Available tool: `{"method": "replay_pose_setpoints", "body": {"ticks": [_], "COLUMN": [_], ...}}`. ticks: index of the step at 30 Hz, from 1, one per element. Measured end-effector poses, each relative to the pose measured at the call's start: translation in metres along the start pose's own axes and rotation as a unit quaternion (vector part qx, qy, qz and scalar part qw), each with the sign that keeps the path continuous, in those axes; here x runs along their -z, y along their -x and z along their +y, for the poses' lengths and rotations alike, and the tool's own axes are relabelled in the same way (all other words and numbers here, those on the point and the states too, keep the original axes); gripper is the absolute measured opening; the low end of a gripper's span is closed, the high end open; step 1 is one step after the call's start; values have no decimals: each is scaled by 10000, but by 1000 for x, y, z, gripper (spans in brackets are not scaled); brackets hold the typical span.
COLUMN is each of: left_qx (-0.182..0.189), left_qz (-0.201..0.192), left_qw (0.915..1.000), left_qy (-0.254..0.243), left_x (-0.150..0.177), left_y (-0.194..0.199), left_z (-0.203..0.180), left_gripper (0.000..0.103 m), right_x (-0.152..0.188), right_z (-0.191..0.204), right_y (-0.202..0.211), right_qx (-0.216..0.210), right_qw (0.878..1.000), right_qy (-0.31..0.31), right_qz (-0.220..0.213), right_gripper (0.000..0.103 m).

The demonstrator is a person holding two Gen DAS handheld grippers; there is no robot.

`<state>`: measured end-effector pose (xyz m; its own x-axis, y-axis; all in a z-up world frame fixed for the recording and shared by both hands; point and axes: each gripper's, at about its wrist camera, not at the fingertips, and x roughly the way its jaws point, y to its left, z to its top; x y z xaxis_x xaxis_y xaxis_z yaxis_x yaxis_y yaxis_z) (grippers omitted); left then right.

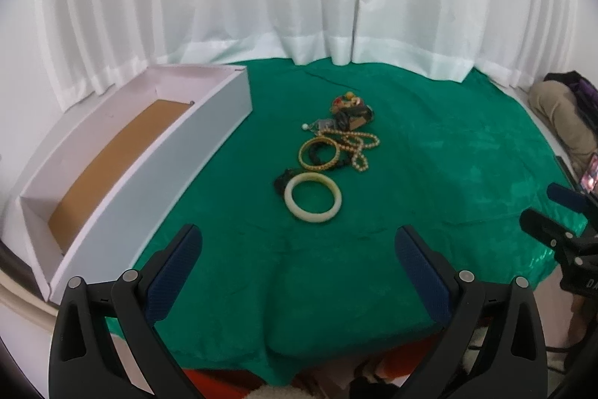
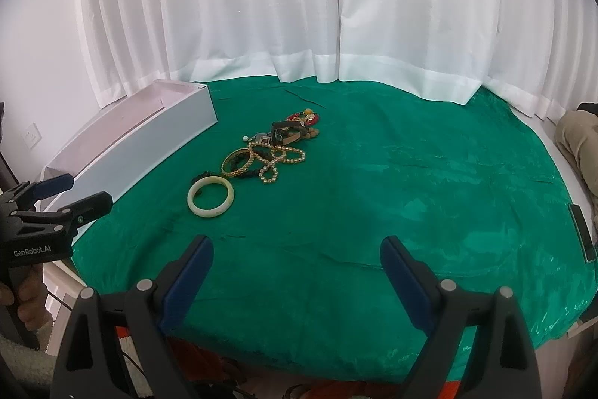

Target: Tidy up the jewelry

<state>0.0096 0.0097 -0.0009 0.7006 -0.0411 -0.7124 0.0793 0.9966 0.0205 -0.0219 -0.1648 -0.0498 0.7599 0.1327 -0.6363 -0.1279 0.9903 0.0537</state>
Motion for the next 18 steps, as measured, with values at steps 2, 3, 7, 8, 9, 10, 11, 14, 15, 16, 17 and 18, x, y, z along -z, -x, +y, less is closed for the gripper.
{"method": "replay_pose_setpoints", "body": {"ticks": [2,3,7,8,9,10,11,14,15,16,17,18], "left_qx": [28,53,-13,-24,-29,-36,-27,65,141,230,305,395], "left_qz": [112,165,302,321,319,319,325,391,465,551,654,739], "left_qw": [9999,9998,9995,9995,9995,9995,9994,9990,9986,9981,9974,9965], "left_qy": [11,11,3,18,40,78,113,220,212,143,51,-43], "left_x": [1,3,4,5,5,6,6,5,3,2,0,-3], "left_y": [-3,-5,-11,-13,-13,-14,-14,-20,-25,-31,-38,-47], "left_z": [1,3,8,11,14,17,20,30,31,30,28,24], "left_gripper": [103,103,103,103,103,103,103,103,103,103,103,103], "right_x": [0,0,1,0,0,0,0,2,2,1,2,2], "right_z": [0,0,1,0,-1,-2,-3,-7,-7,-7,-6,-6], "right_y": [-1,-2,-2,-2,-2,-2,-4,-10,-13,-16,-17,-18], "right_qx": [16,20,7,15,24,28,26,7,-1,-11,-21,-34], "right_qw": [10000,10000,10000,10000,10000,10000,10000,9998,9998,9997,9996,9996], "right_qy": [-13,-17,-39,-31,-27,-30,-45,-89,-97,-103,-103,-98], "right_qz": [0,11,30,25,16,16,32,149,198,241,261,276], "right_gripper": [93,93,93,93,93,93,93,93,93,93,93,93]}}
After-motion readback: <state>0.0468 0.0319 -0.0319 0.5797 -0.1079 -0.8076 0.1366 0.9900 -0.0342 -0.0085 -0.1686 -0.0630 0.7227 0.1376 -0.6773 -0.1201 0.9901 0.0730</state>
